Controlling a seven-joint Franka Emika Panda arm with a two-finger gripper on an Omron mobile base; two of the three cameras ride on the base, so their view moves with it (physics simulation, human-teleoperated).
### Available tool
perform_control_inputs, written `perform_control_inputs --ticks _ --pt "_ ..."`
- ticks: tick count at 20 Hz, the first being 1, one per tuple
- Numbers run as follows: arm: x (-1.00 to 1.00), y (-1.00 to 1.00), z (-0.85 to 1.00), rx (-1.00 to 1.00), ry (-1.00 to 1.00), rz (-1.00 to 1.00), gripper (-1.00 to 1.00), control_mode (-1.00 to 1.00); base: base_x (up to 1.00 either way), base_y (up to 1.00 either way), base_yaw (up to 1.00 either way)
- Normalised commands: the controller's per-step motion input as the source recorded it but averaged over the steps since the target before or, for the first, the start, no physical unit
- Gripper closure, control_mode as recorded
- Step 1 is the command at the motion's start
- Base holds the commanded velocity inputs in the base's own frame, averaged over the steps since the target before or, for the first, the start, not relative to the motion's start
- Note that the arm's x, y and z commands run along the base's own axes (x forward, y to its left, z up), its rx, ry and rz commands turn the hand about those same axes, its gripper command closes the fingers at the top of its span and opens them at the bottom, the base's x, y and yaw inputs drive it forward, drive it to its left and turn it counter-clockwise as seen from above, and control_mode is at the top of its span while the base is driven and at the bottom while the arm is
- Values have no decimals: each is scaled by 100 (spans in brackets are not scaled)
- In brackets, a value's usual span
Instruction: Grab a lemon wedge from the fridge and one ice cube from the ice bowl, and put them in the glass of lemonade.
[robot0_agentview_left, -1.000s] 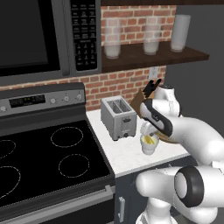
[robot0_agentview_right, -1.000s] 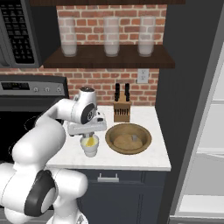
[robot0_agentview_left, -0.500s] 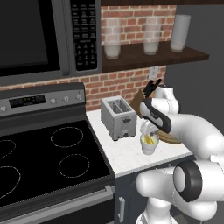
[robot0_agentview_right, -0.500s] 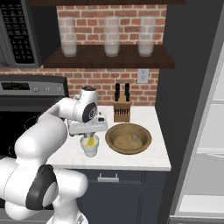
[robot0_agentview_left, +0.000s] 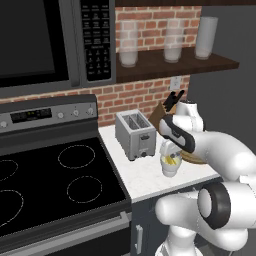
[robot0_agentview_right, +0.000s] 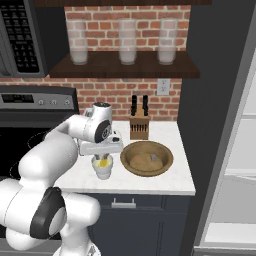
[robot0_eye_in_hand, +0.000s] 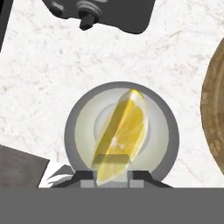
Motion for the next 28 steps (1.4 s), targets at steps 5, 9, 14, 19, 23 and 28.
perform_control_inputs --ticks 5,9,14,19,23,28 --pt "0 0 0 0 0 0 -100 -100 0 0 0" --pt "0 0 0 0 0 0 -100 -100 0 0 0" --pt "0 0 0 0 0 0 -100 -100 0 0 0" --pt "-3 0 18 0 -5 4 -100 -100 0 0 0" --pt "-19 0 57 0 -11 4 -100 -100 0 0 0" --pt "-62 0 15 -1 -4 4 -100 -100 0 0 0"
